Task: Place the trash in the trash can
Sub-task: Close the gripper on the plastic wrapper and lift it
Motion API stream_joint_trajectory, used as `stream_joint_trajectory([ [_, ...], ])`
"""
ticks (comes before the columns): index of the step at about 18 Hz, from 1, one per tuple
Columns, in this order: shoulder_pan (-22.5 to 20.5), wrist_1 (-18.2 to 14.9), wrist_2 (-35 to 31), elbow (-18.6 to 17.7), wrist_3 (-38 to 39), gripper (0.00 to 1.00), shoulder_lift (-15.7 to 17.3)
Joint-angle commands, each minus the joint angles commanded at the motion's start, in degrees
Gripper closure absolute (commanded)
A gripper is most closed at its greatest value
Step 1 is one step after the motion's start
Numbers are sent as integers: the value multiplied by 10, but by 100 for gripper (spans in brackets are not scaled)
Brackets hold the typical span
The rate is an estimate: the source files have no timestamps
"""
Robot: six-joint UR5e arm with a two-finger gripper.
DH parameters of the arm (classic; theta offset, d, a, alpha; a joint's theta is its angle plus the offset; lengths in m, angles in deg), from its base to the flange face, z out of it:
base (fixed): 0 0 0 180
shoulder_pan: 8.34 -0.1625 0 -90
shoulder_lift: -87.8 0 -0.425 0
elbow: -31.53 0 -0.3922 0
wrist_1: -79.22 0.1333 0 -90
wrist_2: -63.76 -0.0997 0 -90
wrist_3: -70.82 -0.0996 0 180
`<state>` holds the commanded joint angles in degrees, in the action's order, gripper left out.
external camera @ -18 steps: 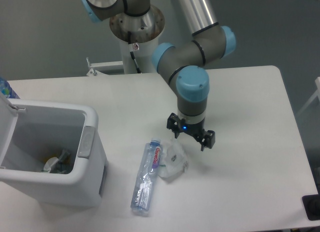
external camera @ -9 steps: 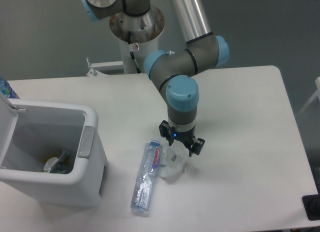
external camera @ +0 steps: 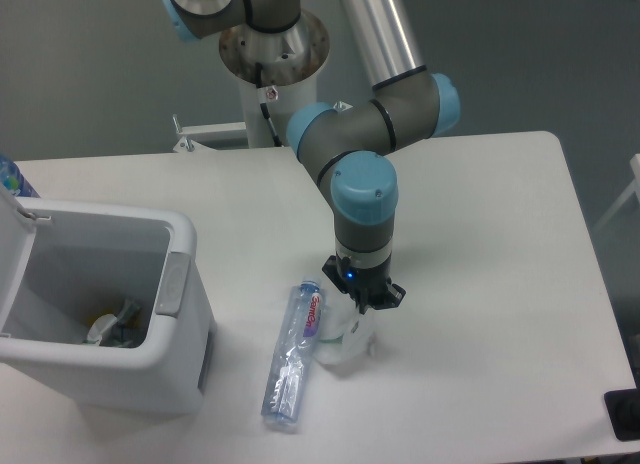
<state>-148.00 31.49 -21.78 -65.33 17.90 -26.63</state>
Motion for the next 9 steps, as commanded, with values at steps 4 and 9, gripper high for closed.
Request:
stream_joint_trajectory([
  [4, -7, 0, 62, 33, 42, 100, 0],
  [9, -19, 0, 111, 66, 80, 100, 11],
])
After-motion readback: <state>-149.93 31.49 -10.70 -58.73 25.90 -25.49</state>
